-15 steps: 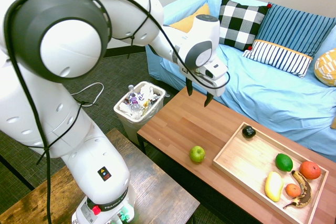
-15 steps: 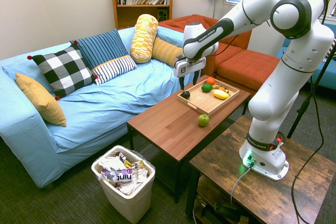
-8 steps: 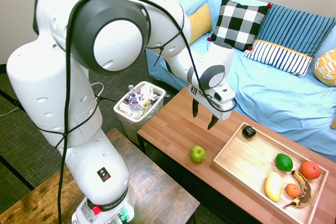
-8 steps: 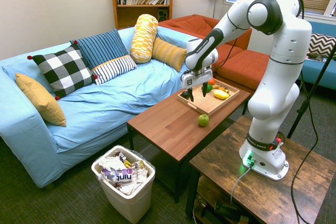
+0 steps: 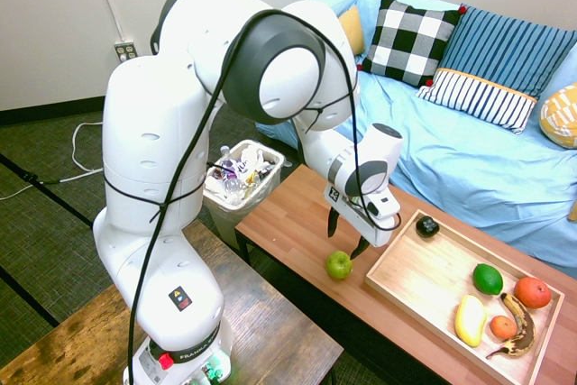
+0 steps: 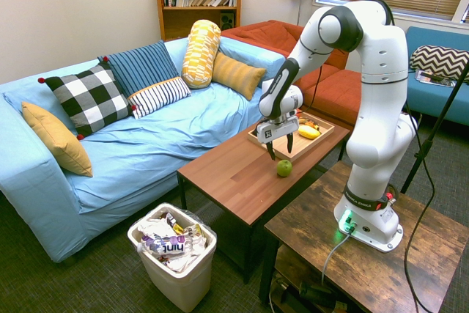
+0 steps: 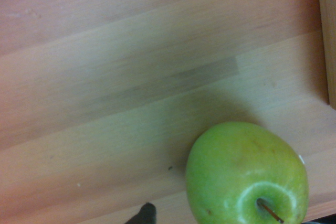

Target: Put the apple in the tray

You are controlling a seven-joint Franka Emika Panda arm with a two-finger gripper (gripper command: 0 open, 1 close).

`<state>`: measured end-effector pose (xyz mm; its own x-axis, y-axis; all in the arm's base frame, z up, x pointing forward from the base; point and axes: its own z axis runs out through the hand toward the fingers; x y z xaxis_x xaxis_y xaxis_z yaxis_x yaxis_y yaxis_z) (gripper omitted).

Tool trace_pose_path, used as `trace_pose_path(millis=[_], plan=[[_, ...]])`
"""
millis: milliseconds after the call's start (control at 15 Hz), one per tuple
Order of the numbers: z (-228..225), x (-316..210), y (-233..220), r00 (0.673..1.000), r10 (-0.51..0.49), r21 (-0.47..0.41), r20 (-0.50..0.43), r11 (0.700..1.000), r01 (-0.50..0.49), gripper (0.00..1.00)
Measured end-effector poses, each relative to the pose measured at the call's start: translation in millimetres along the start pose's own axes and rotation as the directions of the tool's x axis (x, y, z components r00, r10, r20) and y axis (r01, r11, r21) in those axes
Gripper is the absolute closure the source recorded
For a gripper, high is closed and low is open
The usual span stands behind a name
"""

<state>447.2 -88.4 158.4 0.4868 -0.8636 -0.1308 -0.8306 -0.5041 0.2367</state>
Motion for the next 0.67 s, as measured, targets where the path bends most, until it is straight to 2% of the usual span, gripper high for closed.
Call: trace_pose_path(millis=[667], plan=[[51, 19, -2, 0.999, 0.021, -0.053, 0.038, 0.998, -0.019, 0.00]])
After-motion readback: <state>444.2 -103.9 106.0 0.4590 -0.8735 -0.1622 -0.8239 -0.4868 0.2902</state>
